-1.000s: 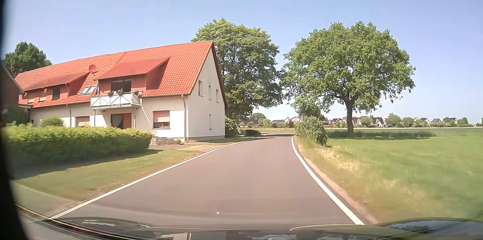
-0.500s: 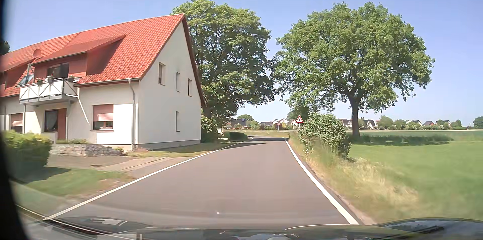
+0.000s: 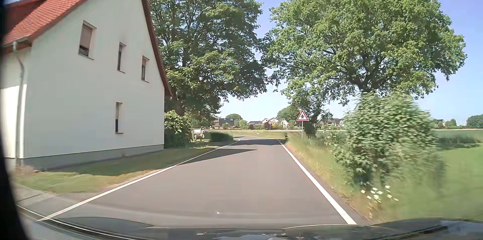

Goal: Follow the waypoints while adhering to traffic rules and regulations

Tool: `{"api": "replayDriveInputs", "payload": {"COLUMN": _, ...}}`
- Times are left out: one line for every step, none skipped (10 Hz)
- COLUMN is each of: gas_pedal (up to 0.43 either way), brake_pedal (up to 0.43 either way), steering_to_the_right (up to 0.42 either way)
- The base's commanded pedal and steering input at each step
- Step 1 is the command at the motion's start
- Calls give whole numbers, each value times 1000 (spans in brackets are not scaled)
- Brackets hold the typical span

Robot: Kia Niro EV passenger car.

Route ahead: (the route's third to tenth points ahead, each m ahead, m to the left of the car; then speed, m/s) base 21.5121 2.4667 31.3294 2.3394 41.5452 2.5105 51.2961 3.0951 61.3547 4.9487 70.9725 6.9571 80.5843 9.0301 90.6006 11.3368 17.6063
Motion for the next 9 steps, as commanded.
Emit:
{"api": "replayDriveInputs", "payload": {"gas_pedal": 240, "brake_pedal": 0, "steering_to_the_right": 11}}
{"api": "replayDriveInputs", "payload": {"gas_pedal": 240, "brake_pedal": 0, "steering_to_the_right": 10}}
{"api": "replayDriveInputs", "payload": {"gas_pedal": 240, "brake_pedal": 0, "steering_to_the_right": 10}}
{"api": "replayDriveInputs", "payload": {"gas_pedal": 240, "brake_pedal": 0, "steering_to_the_right": 9}}
{"api": "replayDriveInputs", "payload": {"gas_pedal": 240, "brake_pedal": 0, "steering_to_the_right": 6}}
{"api": "replayDriveInputs", "payload": {"gas_pedal": 240, "brake_pedal": 0, "steering_to_the_right": 0}}
{"api": "replayDriveInputs", "payload": {"gas_pedal": 240, "brake_pedal": 0, "steering_to_the_right": -7}}
{"api": "replayDriveInputs", "payload": {"gas_pedal": 240, "brake_pedal": 0, "steering_to_the_right": -7}}
{"api": "replayDriveInputs", "payload": {"gas_pedal": 240, "brake_pedal": 0, "steering_to_the_right": -6}}
